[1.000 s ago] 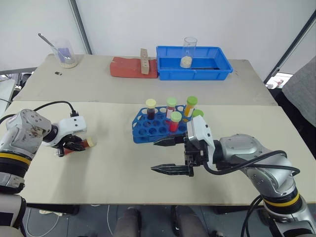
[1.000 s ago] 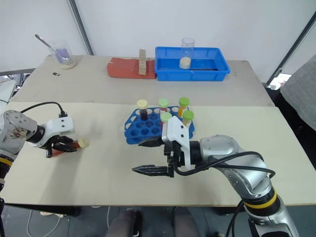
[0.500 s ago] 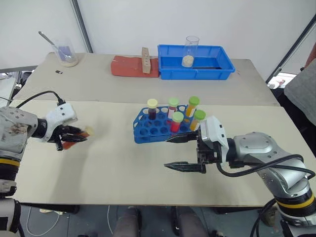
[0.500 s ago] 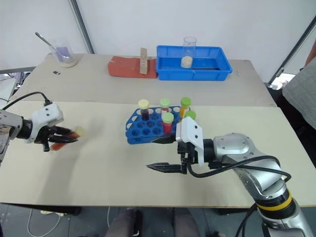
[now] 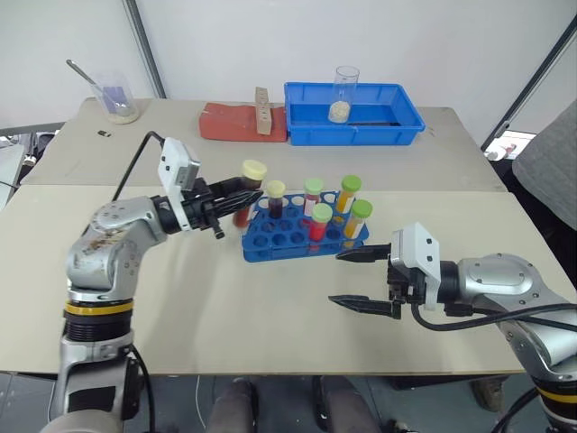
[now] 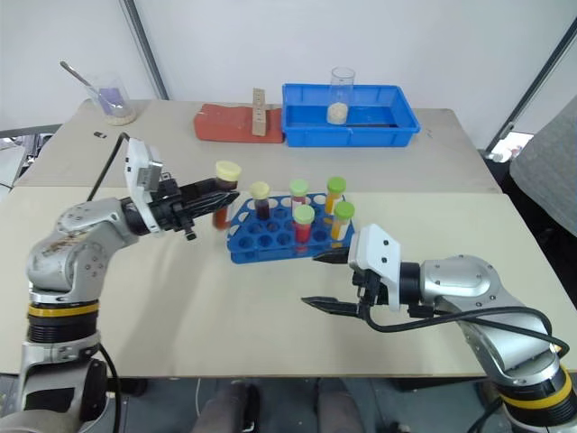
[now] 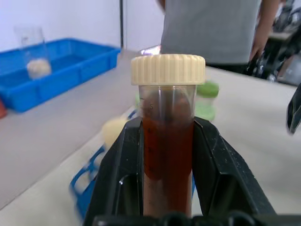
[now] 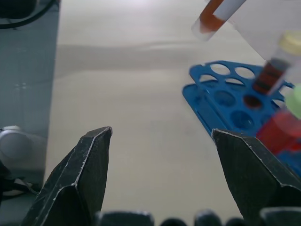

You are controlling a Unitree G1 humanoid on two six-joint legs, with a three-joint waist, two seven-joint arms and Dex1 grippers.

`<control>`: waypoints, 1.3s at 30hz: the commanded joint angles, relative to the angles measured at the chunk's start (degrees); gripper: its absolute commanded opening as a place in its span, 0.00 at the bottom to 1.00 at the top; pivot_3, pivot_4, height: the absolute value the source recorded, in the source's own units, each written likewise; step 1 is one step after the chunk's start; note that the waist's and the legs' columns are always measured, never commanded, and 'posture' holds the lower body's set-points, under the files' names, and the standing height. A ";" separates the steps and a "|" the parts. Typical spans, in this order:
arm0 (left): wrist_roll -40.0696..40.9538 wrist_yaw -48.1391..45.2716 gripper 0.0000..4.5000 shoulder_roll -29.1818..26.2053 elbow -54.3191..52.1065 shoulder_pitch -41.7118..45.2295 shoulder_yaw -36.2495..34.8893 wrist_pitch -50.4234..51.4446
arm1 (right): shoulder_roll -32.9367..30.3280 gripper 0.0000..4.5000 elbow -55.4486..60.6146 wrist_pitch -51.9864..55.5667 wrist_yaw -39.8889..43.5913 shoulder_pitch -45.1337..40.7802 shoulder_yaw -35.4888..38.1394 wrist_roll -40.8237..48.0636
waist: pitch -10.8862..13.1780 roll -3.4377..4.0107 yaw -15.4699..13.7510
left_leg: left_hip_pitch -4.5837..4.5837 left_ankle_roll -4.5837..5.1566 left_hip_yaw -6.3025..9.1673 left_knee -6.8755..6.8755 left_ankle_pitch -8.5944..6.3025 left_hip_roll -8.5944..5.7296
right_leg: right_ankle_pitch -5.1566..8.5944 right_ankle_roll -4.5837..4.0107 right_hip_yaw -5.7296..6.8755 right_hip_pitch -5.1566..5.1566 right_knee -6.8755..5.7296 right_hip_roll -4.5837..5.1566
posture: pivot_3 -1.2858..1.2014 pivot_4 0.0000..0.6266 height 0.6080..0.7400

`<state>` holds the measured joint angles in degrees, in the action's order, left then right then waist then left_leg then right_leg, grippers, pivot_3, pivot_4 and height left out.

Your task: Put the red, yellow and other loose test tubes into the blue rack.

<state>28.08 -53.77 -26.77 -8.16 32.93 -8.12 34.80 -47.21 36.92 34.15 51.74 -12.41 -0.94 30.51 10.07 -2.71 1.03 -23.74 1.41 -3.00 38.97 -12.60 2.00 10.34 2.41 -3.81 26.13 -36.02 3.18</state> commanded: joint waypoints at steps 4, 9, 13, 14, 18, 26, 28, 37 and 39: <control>-1.73 1.93 0.20 3.69 1.70 -0.44 3.94 -8.02 | -1.01 0.85 5.60 1.89 -4.47 3.47 3.94 0.17 | 0.00 0.00 -0.17 | 0.00 0.00 0.00 0.02 0.00 -0.02 | 0.00 0.02 0.00 -0.02 0.01 0.01 | 0.52 0.24 1.00; -3.83 2.38 0.20 6.06 6.15 -0.62 6.37 -14.13 | -1.34 0.85 7.12 4.01 -7.11 5.02 4.60 0.42 | 0.00 0.00 -0.22 | 0.00 0.00 0.00 0.02 0.00 -0.03 | -0.01 0.03 -0.01 -0.04 0.07 0.02 | 0.52 0.24 1.00; -4.69 3.06 0.20 7.72 8.46 -0.53 7.49 -16.71 | -1.87 0.85 7.88 5.35 -7.89 6.05 5.29 0.88 | 0.00 0.00 -0.29 | -0.02 0.00 0.01 0.02 0.00 -0.03 | -0.02 0.04 -0.01 -0.04 0.11 0.02 | 0.52 0.24 1.00; -5.20 3.14 0.20 8.12 9.24 -0.55 7.92 -17.75 | -1.58 0.85 8.20 5.84 -7.89 6.17 6.07 2.21 | 0.00 0.00 -0.30 | -0.03 0.00 0.01 0.02 0.00 -0.04 | -0.02 0.05 -0.01 -0.04 0.12 0.03 | 0.52 0.24 1.00; -6.81 3.44 0.20 9.55 12.76 -0.45 8.71 -21.55 | -1.09 0.85 9.61 6.60 -7.46 6.44 8.55 6.94 | 0.00 0.00 -0.28 | -0.03 0.00 0.01 0.02 0.00 -0.04 | -0.03 0.06 -0.01 -0.06 0.14 0.03 | 0.52 0.24 1.00; -8.29 4.28 0.20 12.03 16.27 -1.32 9.65 -25.76 | -1.79 0.85 9.92 7.92 -9.20 5.92 9.79 9.87 | 0.00 0.00 -0.31 | -0.03 0.00 0.02 0.02 0.00 -0.06 | -0.05 0.10 -0.01 -0.08 0.17 0.05 | 0.52 0.24 1.00; -8.53 4.40 0.20 12.29 16.95 -1.44 9.85 -26.63 | -1.94 0.85 9.93 8.04 -9.51 5.82 9.91 10.12 | 0.00 0.00 -0.31 | -0.03 0.00 0.02 0.02 0.00 -0.06 | -0.05 0.10 -0.01 -0.08 0.17 0.05 | 0.52 0.24 1.00; -9.93 5.09 0.20 13.76 19.40 -2.66 10.15 -30.38 | -1.87 0.85 9.96 8.30 -11.25 5.44 9.87 10.39 | 0.00 -0.01 -0.31 | -0.03 0.00 0.02 0.02 0.00 -0.06 | -0.05 0.11 -0.01 -0.10 0.18 0.05 | 0.52 0.24 1.00; -10.14 5.29 0.20 14.24 19.65 -3.15 10.19 -31.31 | -1.79 0.85 9.87 8.26 -11.52 5.29 9.82 10.37 | -0.01 -0.01 -0.32 | -0.02 0.00 0.02 0.02 0.00 -0.06 | -0.05 0.12 -0.01 -0.11 0.18 0.05 | 0.52 0.24 1.00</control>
<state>18.31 -48.72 -13.01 11.70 30.29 1.48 4.83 -48.58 45.15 42.23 40.77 -6.16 7.26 39.68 10.07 -2.72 0.71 -23.76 1.41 -2.98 39.00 -12.60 1.94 10.29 2.53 -3.82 26.02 -35.84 3.23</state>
